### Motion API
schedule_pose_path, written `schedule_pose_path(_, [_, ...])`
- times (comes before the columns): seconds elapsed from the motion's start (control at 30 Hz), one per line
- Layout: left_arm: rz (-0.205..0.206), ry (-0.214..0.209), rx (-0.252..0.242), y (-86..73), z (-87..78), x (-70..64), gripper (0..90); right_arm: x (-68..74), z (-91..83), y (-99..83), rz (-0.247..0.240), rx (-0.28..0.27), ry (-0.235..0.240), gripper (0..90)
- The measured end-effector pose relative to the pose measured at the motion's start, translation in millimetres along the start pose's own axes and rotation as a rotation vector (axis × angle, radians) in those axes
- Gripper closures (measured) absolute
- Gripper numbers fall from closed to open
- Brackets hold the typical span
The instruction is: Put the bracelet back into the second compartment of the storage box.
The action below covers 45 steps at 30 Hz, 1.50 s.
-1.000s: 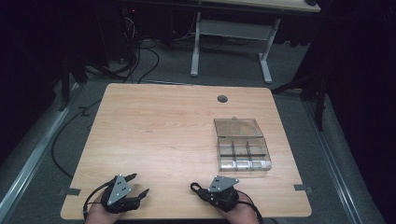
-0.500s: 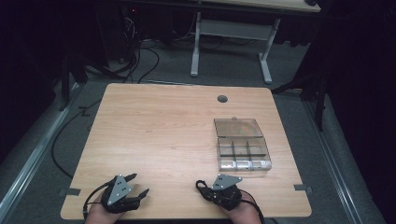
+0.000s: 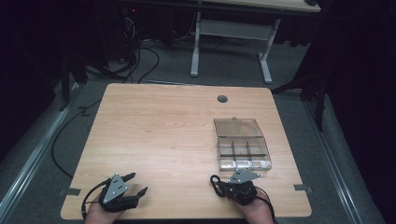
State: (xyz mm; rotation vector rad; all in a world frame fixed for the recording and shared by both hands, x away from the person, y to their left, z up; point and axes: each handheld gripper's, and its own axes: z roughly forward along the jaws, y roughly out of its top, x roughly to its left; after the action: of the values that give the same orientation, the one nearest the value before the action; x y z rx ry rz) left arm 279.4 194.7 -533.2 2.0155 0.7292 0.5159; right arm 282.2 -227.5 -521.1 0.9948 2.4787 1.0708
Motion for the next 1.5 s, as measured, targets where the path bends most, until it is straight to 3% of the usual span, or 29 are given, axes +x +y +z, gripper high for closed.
schedule_pose_path(0.27, [-0.023, 0.021, -0.028, 0.0, -0.3, 2.7, 33.9, -9.2, -8.7, -7.1, 0.032, 0.001, -0.019, 90.0])
schedule_pose_path(0.4, [-0.002, 0.040, -0.035, 0.8, 0.5, 2.0, 34.9, -9.7, -13.9, -8.7, 0.037, -0.009, -0.028, 89.9])
schedule_pose_path(0.53, [-0.002, 0.050, -0.037, 2.1, 2.5, 3.6, 35.4, 9.6, -17.7, -8.3, 0.004, -0.028, -0.019, 90.0])
schedule_pose_path(0.67, [-0.022, 0.057, -0.046, 4.1, 2.1, 6.5, 35.9, 14.8, -15.2, -3.5, 0.002, -0.038, 0.003, 89.9])
schedule_pose_path(0.77, [-0.035, 0.051, -0.049, 5.5, 2.2, 6.4, 36.2, 20.3, -4.6, 0.0, -0.010, -0.013, 0.026, 90.0])
schedule_pose_path(0.87, [-0.018, 0.063, -0.043, 5.2, 4.6, 4.9, 35.5, 23.4, 5.8, 2.1, -0.015, 0.023, 0.014, 90.0])
schedule_pose_path(1.27, [-0.033, 0.050, -0.058, 2.9, 4.3, 4.5, 33.2, 1.5, -7.2, -12.0, 0.091, 0.034, -0.044, 90.0])
schedule_pose_path(1.5, [-0.030, 0.048, -0.054, 2.8, 4.1, 4.2, 32.6, 0.1, -13.5, -9.3, 0.088, -0.008, -0.054, 88.5])
